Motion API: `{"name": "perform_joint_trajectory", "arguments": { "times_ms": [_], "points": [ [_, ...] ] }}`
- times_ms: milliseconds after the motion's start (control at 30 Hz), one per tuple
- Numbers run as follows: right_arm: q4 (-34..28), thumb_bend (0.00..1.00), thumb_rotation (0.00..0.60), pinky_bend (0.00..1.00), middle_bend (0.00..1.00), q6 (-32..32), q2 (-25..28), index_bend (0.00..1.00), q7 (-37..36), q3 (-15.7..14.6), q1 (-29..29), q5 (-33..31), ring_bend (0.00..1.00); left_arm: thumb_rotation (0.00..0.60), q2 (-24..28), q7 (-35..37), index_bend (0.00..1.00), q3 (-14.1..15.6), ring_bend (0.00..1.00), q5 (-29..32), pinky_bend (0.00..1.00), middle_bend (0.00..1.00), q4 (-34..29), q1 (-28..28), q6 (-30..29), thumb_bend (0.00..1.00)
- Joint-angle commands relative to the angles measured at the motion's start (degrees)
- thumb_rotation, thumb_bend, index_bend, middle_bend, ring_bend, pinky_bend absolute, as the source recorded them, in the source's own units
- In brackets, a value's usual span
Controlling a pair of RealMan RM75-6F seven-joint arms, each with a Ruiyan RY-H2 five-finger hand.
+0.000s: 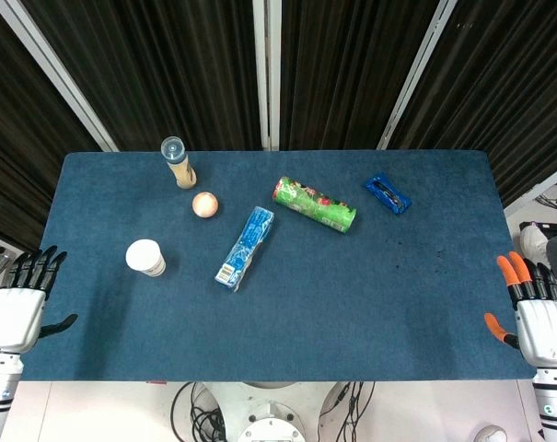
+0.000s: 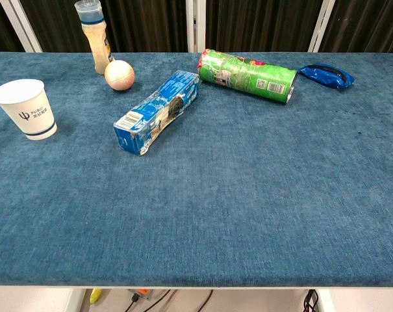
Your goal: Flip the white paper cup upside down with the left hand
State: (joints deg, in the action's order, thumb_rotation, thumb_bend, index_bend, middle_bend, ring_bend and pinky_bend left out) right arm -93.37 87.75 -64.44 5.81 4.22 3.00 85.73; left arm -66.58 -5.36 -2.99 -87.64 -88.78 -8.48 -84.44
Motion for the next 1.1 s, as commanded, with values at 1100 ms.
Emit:
{"name": "perform_joint_trajectory", "arguments": {
  "times_ms": [1100],
  "points": [
    [1.68,0.18,0.600,0.00,0.00,-0.01,0.96,0.00,-4.37,1.06,-0.58,-1.58,0.00,0.600,2.16,1.68,0.03,-5.54,0.00,-2.42,0.04,0.06,-2.64,-23.43,26.09,0.09]
  ]
}}
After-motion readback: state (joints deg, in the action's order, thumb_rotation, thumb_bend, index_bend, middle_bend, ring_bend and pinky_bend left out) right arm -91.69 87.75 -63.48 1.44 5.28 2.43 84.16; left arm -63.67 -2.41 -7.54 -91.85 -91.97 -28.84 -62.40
